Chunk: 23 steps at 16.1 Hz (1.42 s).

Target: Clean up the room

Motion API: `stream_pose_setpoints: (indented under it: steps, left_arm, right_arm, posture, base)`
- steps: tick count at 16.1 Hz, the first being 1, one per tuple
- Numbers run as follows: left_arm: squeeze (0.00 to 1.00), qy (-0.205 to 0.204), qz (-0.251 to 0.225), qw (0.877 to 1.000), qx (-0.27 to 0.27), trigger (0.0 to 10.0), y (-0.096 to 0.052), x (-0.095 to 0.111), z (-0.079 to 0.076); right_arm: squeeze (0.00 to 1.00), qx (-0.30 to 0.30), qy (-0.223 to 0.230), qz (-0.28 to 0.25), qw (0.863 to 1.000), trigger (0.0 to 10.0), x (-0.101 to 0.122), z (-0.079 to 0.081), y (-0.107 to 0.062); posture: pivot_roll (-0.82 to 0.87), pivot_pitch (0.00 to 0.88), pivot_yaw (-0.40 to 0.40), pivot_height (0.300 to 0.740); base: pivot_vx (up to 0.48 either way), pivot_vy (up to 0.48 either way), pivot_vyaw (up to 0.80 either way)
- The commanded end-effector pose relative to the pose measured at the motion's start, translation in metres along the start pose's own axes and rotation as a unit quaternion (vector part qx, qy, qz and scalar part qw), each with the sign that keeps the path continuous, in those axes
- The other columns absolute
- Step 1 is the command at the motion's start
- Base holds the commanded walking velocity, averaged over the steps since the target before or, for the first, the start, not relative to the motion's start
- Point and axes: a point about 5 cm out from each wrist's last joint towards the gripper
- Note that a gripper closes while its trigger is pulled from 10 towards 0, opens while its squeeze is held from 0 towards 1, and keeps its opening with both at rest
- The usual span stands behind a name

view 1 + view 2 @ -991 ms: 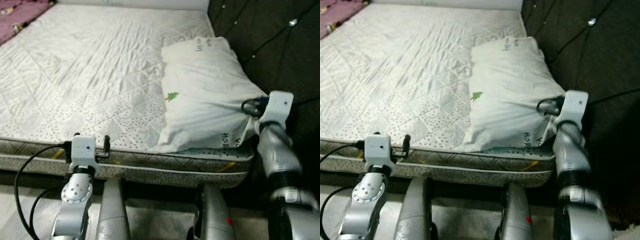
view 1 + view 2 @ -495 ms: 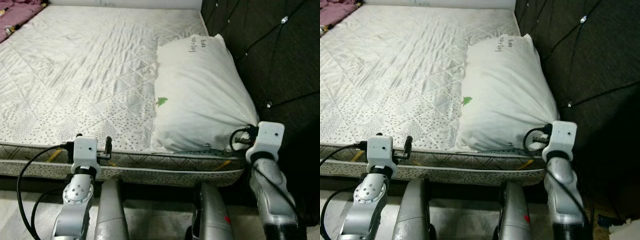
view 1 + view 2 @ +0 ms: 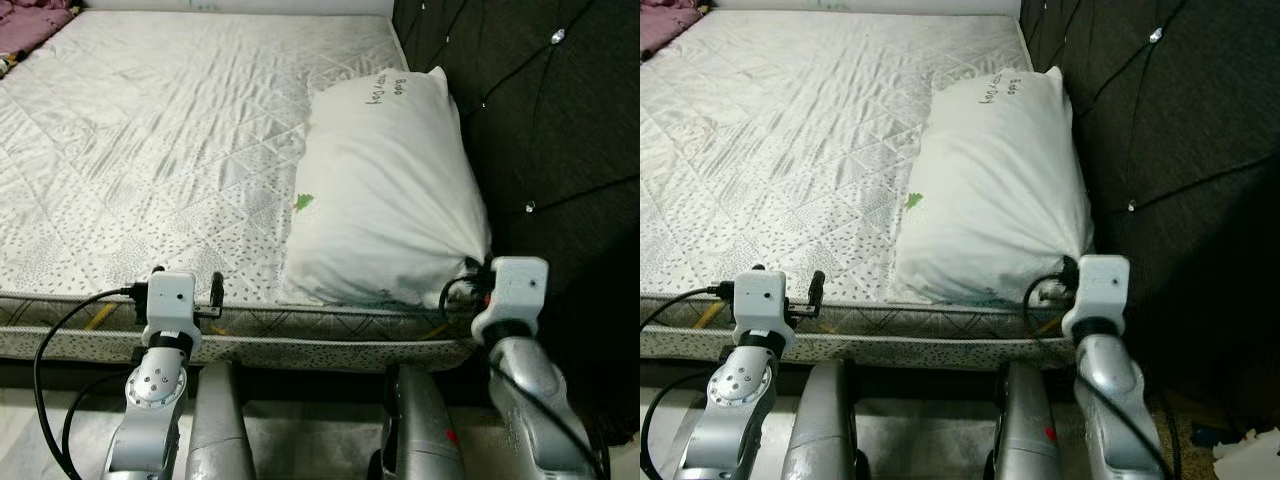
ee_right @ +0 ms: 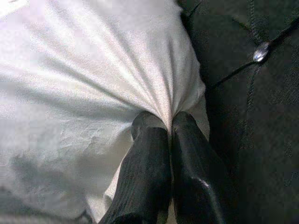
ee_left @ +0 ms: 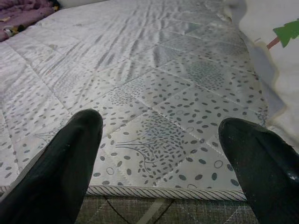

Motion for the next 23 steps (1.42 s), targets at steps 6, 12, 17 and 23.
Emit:
stream_pose_setpoints:
  steps: [6, 12, 17, 23]
  left_arm:
    - [0.0, 0.007, -0.003, 1.0, -0.001, 10.0, 0.004, 0.002, 0.002]
    - [0.0, 0.007, -0.003, 1.0, 0.012, 10.0, 0.003, 0.002, 0.005]
    - [0.0, -0.023, -0.012, 1.0, 0.012, 10.0, 0.009, 0.008, 0.006]
    - [0.0, -0.031, -0.052, 0.998, 0.033, 10.0, 0.038, 0.035, 0.016]
  right_arm:
    - [0.0, -0.02, -0.017, -0.022, 0.999, 0.0, 0.02, -0.017, 0.03]
    - [0.0, -0.076, -0.019, -0.092, 0.993, 0.0, 0.075, -0.043, 0.084]
    - [0.89, -0.052, -0.003, -0.016, 0.999, 10.0, 0.03, -0.025, 0.074]
    - [1.0, -0.083, 0.005, 0.028, 0.996, 10.0, 0.013, -0.027, 0.071]
  posture:
    - [0.04, 0.0, 0.004, 0.532]
    - [0.06, 0.0, -0.015, 0.532]
    - [0.05, 0.0, -0.015, 0.532]
    - [0.02, 0.0, -0.01, 0.532]
  base:
    - [0.0, 0.0, 0.0]
    - [0.0, 0.0, 0.0]
    - [0.0, 0.0, 0.0]
    - [0.0, 0.0, 0.0]
Point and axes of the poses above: a point about 5 cm out from each wrist's last joint towards the gripper, its own y axis pointing out of the wrist towards the gripper, its own x axis along the axis of the wrist's last joint, z = x × y, and after that the axes turned 14 degrees about y, right-handed
